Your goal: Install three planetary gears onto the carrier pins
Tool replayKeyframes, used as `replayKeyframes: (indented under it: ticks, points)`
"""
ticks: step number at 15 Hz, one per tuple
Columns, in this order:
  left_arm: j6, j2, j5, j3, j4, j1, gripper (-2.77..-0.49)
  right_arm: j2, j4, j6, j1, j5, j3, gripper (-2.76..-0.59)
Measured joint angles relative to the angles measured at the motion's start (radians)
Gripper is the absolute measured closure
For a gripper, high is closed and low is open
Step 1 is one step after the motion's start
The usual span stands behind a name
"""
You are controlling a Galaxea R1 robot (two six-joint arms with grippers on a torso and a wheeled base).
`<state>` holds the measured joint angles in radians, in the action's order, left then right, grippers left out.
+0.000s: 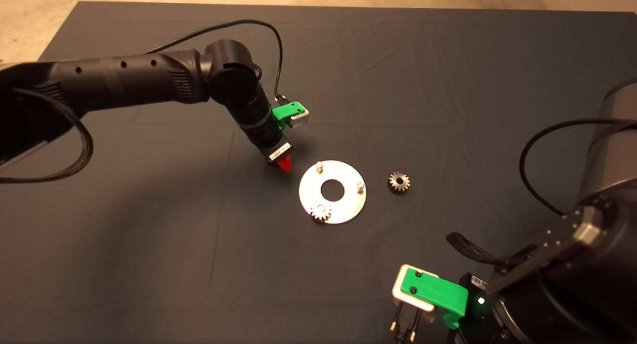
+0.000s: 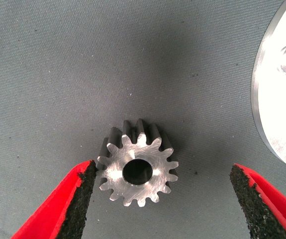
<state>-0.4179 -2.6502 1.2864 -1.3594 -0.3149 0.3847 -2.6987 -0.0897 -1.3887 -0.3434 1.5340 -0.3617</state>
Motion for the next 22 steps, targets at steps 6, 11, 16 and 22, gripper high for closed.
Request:
replayKeyframes:
  ticks: [6,11,16,22]
  points:
    - [0.004,0.005,-0.005,-0.003,-0.007,0.0,-1.89,0.0,0.0,0.0,0.0,0.0,0.0,-2.33]
    - [0.005,0.008,-0.013,-0.005,-0.009,-0.017,-1.89,0.0,0.0,0.0,0.0,0.0,0.0,-2.33]
    - [0.005,0.019,-0.031,-0.006,-0.01,-0.017,-1.81,0.0,0.0,0.0,0.0,0.0,0.0,-2.33]
    - [0.005,0.021,-0.05,-0.006,-0.011,-0.017,-1.66,0.0,0.0,0.0,0.0,0.0,0.0,-2.33]
